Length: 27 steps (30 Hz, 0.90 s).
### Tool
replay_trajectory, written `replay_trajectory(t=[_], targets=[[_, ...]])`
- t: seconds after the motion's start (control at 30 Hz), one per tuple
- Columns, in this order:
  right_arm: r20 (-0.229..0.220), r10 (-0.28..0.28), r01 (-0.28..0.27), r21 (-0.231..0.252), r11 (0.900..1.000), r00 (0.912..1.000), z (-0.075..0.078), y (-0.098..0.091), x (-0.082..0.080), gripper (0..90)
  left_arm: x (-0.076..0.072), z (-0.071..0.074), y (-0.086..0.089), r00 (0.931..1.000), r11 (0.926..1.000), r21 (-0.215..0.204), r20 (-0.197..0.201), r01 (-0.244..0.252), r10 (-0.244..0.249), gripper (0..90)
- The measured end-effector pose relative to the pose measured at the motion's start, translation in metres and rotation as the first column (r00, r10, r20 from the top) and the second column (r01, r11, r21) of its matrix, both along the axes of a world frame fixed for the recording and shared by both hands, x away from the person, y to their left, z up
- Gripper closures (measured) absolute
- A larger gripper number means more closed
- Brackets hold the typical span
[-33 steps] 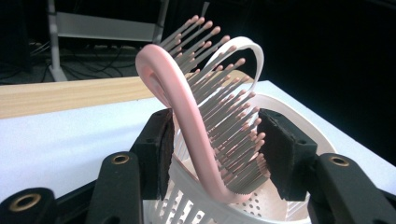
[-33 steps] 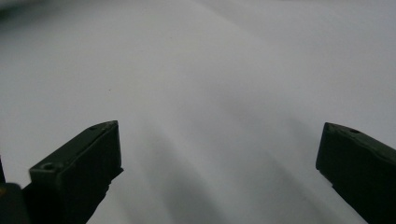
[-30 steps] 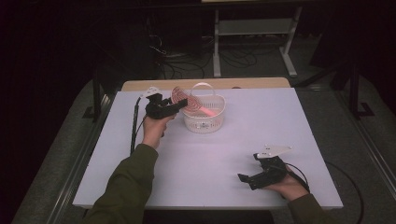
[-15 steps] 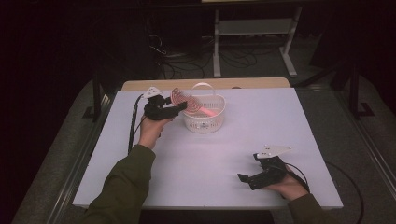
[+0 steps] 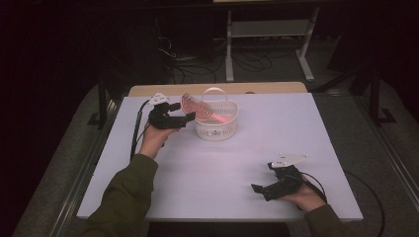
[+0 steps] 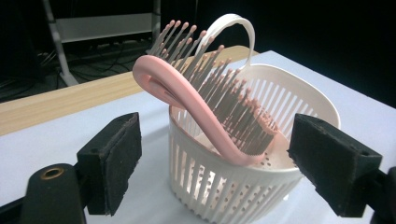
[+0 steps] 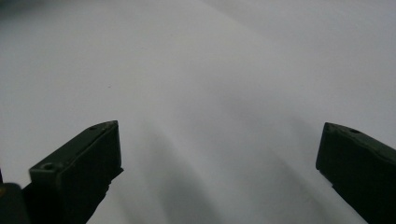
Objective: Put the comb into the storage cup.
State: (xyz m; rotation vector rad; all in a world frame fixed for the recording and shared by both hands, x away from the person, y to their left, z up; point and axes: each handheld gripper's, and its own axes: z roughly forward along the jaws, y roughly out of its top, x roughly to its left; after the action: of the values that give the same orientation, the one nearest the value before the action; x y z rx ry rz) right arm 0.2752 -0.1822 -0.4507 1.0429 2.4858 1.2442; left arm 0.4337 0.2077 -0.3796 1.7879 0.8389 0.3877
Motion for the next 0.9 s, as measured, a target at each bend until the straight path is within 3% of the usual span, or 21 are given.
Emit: replay_trajectory(t=[0.2, 0.9], targets=[[0.003, -0.005, 0.005, 0.005, 1.0, 1.0, 0.001, -0.002, 0.0, 0.0, -0.005, 0.003, 0.002, 0.9996, 0.9987, 0.043, 0.013, 0.025, -0.026, 13.3], [0.003, -0.006, 0.006, -0.004, 1.0, 1.0, 0.002, 0.001, -0.001, 0.0, -0.027, -0.004, 0.012, 0.9979, 0.9947, 0.08, -0.003, 0.065, -0.065, 3.9]])
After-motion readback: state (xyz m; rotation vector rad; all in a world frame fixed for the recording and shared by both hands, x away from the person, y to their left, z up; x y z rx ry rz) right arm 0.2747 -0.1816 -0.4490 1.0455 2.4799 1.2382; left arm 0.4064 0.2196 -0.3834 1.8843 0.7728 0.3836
